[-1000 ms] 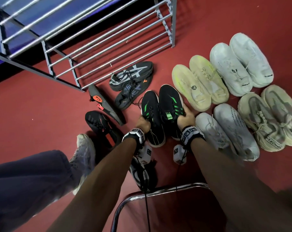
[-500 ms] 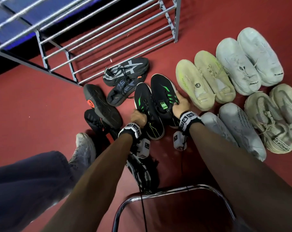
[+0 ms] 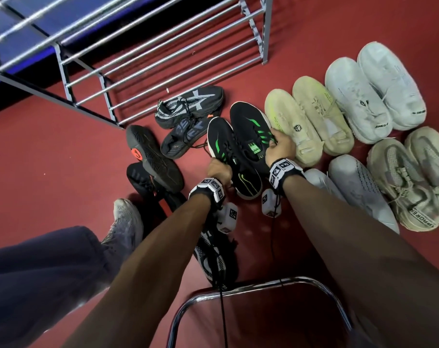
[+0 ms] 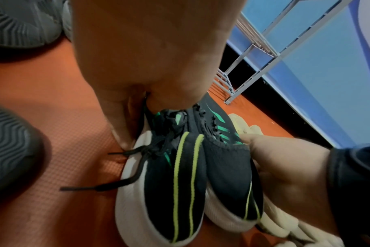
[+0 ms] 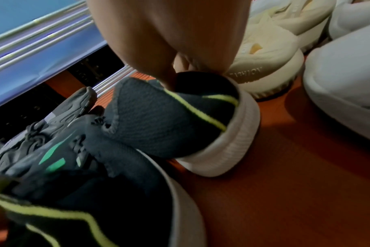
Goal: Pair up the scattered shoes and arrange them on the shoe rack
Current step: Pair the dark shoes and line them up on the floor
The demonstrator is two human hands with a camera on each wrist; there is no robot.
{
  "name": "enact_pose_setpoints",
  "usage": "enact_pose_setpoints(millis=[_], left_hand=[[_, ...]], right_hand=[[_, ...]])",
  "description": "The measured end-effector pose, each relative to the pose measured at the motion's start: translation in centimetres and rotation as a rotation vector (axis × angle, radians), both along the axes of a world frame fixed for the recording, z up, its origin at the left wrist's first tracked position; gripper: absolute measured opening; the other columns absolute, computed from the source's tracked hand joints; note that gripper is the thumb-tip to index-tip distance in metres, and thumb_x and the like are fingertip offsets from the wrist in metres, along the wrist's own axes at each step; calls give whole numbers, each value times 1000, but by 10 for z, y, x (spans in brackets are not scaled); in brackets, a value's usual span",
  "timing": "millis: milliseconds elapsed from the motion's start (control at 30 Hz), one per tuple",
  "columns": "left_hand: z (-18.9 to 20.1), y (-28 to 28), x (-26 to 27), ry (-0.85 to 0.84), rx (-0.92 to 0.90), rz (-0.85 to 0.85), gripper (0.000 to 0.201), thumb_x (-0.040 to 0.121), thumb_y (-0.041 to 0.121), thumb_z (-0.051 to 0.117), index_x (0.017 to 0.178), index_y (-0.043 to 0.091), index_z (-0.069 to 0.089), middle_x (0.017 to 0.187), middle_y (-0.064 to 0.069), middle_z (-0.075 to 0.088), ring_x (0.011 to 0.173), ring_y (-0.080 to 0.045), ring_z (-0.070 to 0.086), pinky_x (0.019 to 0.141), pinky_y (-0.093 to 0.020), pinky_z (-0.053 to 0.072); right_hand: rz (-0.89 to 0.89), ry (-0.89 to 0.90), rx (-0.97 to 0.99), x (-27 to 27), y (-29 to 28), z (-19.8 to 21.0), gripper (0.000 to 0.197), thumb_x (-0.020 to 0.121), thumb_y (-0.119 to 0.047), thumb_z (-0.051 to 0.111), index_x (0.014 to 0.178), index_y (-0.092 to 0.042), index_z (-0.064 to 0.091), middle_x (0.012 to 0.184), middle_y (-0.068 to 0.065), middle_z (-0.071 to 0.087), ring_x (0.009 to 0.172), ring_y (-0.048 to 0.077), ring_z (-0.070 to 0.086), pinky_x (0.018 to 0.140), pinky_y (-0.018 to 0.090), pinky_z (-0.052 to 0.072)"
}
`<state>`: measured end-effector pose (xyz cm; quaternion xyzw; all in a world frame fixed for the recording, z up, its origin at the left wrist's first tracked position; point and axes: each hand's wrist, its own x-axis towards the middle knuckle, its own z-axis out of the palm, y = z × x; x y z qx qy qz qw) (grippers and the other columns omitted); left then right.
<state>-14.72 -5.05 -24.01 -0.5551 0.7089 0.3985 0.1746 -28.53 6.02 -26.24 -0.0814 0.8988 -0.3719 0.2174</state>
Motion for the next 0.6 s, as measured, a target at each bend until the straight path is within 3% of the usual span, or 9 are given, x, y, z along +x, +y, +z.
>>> enact_pose_setpoints(millis=[67, 133, 233, 300, 400, 467, 500, 533, 600], left_hand=[[0, -5, -2, -3, -14, -22, 26, 94, 8, 53, 107, -9, 68, 107, -23, 71, 96, -33, 69, 66, -32, 45], [-1, -10, -2, -27, -30, -61, 30, 97, 12, 51, 112, -8, 67, 113, -25, 70, 106, -40, 68, 77, -39, 51], [-4, -12, -2, -81, -25, -101, 35, 102, 15, 47, 124, -8, 62, 128, -24, 64, 118, -40, 62, 91, -39, 50], [-4, -14, 0, -85, 6, -97, 36, 101, 15, 50, 130, -6, 59, 129, -21, 65, 116, -36, 65, 79, -31, 56], [-3, -16, 3, -73, 48, -77, 36, 100, 12, 52, 131, -4, 61, 123, -19, 69, 100, -29, 72, 51, -17, 47], [-1, -16, 4, -76, 74, -60, 36, 100, 12, 52, 130, -5, 61, 121, -19, 69, 80, -23, 71, 46, -17, 47], [1, -16, 3, -80, 66, -60, 35, 100, 12, 52, 130, -4, 61, 120, -18, 70, 80, -22, 71, 48, -19, 49], [0, -17, 2, -90, 50, -81, 35, 100, 13, 51, 128, -4, 61, 120, -18, 69, 89, -26, 72, 53, -22, 52], [-2, -17, 1, -116, -1, -137, 34, 100, 14, 48, 125, -5, 63, 123, -20, 67, 112, -36, 67, 76, -33, 57]], right_hand=[[31, 31, 39, 1, 2, 0, 50, 90, 2, 51, 134, -20, 62, 125, 9, 68, 114, 28, 63, 100, 32, 49], [62, 24, 62, 0, 4, 2, 51, 91, 1, 50, 136, -20, 60, 127, 9, 67, 115, 28, 62, 100, 29, 47], [78, -34, 71, -6, 5, 3, 51, 92, 1, 47, 138, -20, 59, 131, 6, 65, 117, 26, 61, 98, 26, 45], [125, -53, 111, -10, 5, 3, 55, 90, 2, 48, 140, -21, 57, 129, 5, 66, 116, 26, 62, 96, 26, 47], [213, -43, 180, -12, -1, 3, 57, 87, 2, 54, 141, -16, 54, 128, 8, 65, 117, 28, 61, 98, 32, 51], [276, -9, 249, -9, -6, 3, 57, 85, -2, 62, 140, -12, 52, 132, 11, 59, 122, 30, 56, 100, 37, 51], [315, 8, 308, -7, -9, 3, 59, 83, -5, 66, 140, -10, 49, 134, 11, 55, 125, 30, 53, 101, 38, 49], [349, 19, 373, -4, -12, 4, 64, 82, -10, 69, 141, -8, 45, 136, 12, 50, 128, 30, 49, 102, 38, 48], [376, 52, 474, 5, -17, 7, 75, 82, -20, 71, 146, -4, 35, 141, 13, 42, 131, 30, 42, 102, 41, 44]])
